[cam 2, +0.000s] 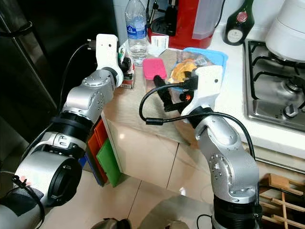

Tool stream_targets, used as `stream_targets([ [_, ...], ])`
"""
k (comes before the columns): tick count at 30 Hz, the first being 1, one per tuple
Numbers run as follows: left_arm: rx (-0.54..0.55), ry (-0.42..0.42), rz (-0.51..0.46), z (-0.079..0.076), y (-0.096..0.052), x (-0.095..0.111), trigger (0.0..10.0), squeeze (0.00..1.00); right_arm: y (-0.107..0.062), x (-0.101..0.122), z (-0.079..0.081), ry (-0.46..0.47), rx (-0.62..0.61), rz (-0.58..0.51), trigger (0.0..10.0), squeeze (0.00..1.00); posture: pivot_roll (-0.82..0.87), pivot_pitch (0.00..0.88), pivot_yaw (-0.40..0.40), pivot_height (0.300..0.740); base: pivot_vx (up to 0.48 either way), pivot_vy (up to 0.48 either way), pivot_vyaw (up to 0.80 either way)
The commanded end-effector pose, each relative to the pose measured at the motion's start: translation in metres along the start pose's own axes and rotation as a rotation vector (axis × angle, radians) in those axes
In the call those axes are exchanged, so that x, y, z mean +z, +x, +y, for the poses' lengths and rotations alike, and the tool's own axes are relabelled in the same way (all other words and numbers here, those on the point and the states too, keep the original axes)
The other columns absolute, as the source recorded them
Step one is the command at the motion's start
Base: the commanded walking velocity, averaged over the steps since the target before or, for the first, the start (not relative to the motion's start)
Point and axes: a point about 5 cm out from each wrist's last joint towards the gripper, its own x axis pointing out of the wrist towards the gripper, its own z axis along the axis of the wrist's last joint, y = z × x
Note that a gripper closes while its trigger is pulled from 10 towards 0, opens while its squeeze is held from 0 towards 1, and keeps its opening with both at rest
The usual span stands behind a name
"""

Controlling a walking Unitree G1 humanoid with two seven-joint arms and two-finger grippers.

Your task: Restocking fridge

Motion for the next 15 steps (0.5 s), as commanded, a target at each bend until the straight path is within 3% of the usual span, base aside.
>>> stream_targets([
  [1, -0.037, -0.005, -0.061, -0.005, -0.001, 0.014, 0.0, 0.00, 0.003, -0.007, 0.006, 0.024, 0.045, 0.051, 10.0, 0.00, -0.18, 0.032, 0.058, 0.740, 0.000, 0.000, 0.00],
  [7, -0.067, 0.026, -0.168, -0.004, -0.008, 0.032, 0.0, 0.00, 0.002, -0.007, 0.005, 0.032, 0.045, 0.064, 10.0, 0.00, -0.17, 0.034, 0.050, 0.740, 0.000, 0.000, 0.00],
  [11, -0.067, 0.033, -0.181, -0.003, -0.010, 0.033, 0.0, 0.00, 0.003, -0.007, 0.002, 0.006, 0.018, 0.058, 10.0, 0.00, -0.16, 0.033, 0.044, 0.740, 0.000, 0.000, 0.00],
  [15, -0.075, 0.030, -0.192, -0.003, -0.011, 0.034, 0.0, 0.00, 0.005, 0.008, -0.014, -0.158, -0.114, -0.040, 10.0, 0.00, -0.16, 0.033, 0.044, 0.740, 0.000, 0.000, 0.00],
])
